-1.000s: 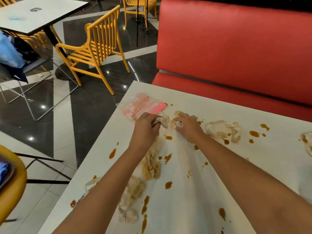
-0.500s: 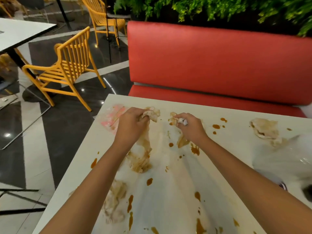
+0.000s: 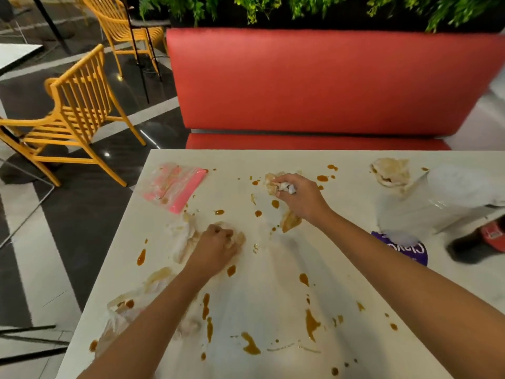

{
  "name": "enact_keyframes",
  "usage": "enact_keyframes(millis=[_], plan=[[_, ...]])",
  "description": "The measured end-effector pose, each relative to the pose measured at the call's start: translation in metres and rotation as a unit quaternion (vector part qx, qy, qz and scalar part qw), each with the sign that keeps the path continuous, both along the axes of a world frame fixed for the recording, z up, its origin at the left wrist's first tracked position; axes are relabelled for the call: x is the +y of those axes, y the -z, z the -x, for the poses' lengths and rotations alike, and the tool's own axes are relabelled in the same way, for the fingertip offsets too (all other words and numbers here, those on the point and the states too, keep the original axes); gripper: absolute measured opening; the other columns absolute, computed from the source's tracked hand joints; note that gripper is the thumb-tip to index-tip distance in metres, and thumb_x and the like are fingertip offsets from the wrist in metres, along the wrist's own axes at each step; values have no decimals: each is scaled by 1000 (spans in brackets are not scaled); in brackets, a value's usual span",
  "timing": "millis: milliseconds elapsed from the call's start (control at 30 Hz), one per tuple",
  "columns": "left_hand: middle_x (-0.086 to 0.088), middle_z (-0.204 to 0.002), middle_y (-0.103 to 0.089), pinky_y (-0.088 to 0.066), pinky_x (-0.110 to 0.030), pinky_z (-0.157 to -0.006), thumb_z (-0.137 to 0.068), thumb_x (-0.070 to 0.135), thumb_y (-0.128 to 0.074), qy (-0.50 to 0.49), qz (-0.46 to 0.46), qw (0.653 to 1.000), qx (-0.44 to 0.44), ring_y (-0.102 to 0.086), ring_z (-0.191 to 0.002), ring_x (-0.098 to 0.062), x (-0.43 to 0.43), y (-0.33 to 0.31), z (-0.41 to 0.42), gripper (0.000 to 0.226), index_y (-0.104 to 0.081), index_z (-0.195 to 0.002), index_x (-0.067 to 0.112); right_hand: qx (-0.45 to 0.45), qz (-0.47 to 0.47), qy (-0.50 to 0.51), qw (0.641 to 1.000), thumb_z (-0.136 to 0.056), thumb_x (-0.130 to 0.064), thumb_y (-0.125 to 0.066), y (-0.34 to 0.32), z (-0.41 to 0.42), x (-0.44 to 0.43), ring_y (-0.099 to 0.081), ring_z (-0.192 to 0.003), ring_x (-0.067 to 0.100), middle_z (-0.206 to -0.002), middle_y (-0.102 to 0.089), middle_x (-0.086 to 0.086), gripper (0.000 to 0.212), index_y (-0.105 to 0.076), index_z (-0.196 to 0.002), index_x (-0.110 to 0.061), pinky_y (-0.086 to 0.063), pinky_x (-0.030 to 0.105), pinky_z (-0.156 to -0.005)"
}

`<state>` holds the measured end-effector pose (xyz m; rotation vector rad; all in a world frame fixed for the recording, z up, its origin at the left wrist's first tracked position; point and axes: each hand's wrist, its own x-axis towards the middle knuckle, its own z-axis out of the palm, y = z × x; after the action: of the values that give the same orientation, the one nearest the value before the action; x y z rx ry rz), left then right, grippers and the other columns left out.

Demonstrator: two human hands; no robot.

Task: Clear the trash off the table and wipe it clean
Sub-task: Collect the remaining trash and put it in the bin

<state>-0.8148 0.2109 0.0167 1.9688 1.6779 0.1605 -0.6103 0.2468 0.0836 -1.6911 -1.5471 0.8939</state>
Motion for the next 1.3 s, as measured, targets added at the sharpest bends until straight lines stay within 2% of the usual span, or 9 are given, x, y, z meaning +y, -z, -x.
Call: enact_keyframes(millis=[100, 200, 333, 467, 600, 700, 767, 1133, 1300], plan=[[-10, -140, -30, -34, -30, -102, -90, 37, -53, 34, -31, 997, 69, -39, -123, -26, -2, 12, -11, 57, -36, -140, 16, 16, 13, 12, 1000, -87, -5, -60, 5, 4, -8, -50, -112, 17, -120, -56, 5, 28, -63, -114, -11, -32, 4, -72], [-10, -136, -33, -40, -30, -95, -95, 26, -45, 53, -72, 990, 111, -40, -119, -24, 1, 20, -16, 44, -38, -138, 15, 27, 25, 22, 999, -87, -7, -61, 11, 2, -18, -49, -109, 13, -121, -57, 5, 27, -63, -114, -14, -32, 3, -71], [-5, -113, -46, -38, -24, -74, -93, 10, -44, 58, -84, 993, 57, -50, -94, -16, 11, 20, -14, 21, -60, -107, 13, 38, 44, 43, 997, -87, -10, -62, 17, -8, -32, -49, -112, 12, -125, -56, 2, 26, -64, -112, -16, -33, 7, -77], [-9, -107, -55, -36, -21, -77, -87, -5, -46, 27, -126, 991, -21, -53, -98, -23, 21, -1, -16, 29, -64, -106, 7, 60, 53, 69, 994, -87, -12, -61, 21, -24, -46, -50, -101, 9, -117, -57, 0, 25, -63, -112, -16, -38, 3, -65], [-4, -90, -56, -41, -13, -58, -82, -13, -48, 5, -142, 981, -131, -53, -73, -15, 18, -33, -31, 30, -68, -95, 5, 92, 52, 103, 989, -87, -12, -61, 25, -47, -65, -52, -95, 9, -106, -57, -4, 24, -64, -111, -16, -38, -3, -62], [-2, -93, -57, -33, -11, -69, -83, -9, -52, 14, -148, 979, -143, -50, -85, -12, 8, -52, -60, 32, -68, -105, 8, 107, 59, 122, 985, -88, -12, -61, 27, -69, -82, -52, -96, 10, -105, -56, -5, 23, -63, -110, -16, -40, 4, -66], [-1, -96, -58, -30, -11, -72, -84, -4, -55, 33, -132, 978, -156, -50, -89, -12, -2, -59, -86, 31, -68, -107, 11, 115, 60, 141, 981, -88, -13, -61, 27, -88, -94, -53, -97, 10, -105, -57, -4, 22, -63, -109, -17, -42, 13, -71], [7, -94, -63, -39, 0, -64, -87, 9, -60, 134, 2, 958, -253, -56, -78, 1, -86, -77, -270, 22, -67, -99, 26, 156, 27, 299, 941, -86, -16, -64, 20, -239, -212, -55, -86, 6, -98, -59, -6, 24, -63, -109, -19, -44, 4, -60], [12, -88, -61, -37, 2, -67, -86, 6, -60, 216, 21, 939, -266, -57, -79, 1, -134, -84, -369, 21, -69, -101, 19, 165, 7, 367, 915, -87, -16, -63, 13, -323, -285, -57, -92, 12, -99, -60, -7, 18, -62, -103, -24, -44, 13, -64]])
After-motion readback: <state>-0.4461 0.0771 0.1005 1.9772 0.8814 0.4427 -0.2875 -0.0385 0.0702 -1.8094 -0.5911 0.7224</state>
